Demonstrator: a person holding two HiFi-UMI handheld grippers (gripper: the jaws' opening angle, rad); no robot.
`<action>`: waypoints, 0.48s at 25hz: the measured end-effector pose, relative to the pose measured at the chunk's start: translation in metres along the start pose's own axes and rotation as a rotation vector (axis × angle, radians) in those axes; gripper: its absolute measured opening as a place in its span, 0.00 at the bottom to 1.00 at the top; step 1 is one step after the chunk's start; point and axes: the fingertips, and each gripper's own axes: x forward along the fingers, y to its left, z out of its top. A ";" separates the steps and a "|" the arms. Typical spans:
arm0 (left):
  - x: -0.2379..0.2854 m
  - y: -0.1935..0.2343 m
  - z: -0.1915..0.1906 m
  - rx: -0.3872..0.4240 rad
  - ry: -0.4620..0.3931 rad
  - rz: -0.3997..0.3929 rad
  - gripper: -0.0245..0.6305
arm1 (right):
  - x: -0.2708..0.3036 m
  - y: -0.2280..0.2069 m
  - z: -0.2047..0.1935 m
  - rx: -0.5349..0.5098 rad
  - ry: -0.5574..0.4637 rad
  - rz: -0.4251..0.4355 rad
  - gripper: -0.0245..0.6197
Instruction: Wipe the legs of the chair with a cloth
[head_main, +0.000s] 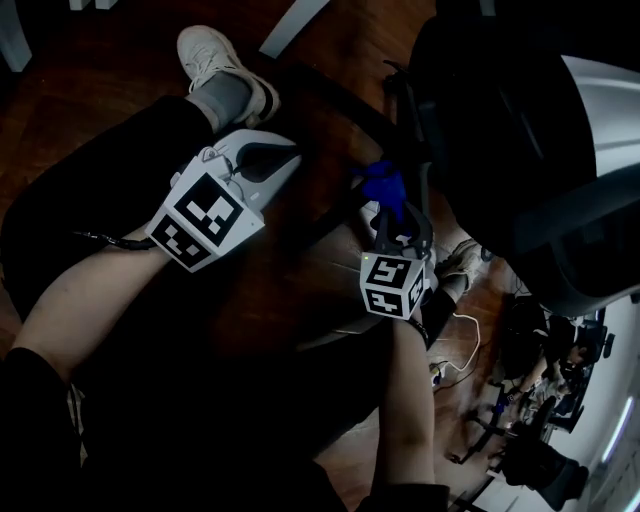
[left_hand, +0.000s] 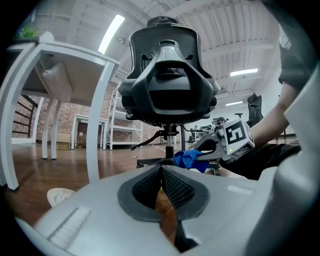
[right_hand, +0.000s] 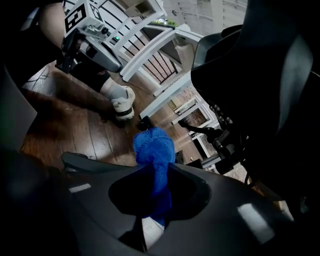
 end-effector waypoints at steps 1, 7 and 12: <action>-0.001 -0.001 0.000 -0.002 0.001 0.000 0.04 | 0.005 -0.002 0.000 -0.017 0.006 -0.001 0.17; -0.002 -0.004 -0.004 -0.043 0.009 -0.025 0.04 | 0.027 -0.012 -0.006 -0.044 0.047 -0.007 0.17; 0.010 -0.007 0.009 -0.068 -0.031 -0.030 0.04 | 0.043 -0.018 -0.010 -0.078 0.092 -0.008 0.17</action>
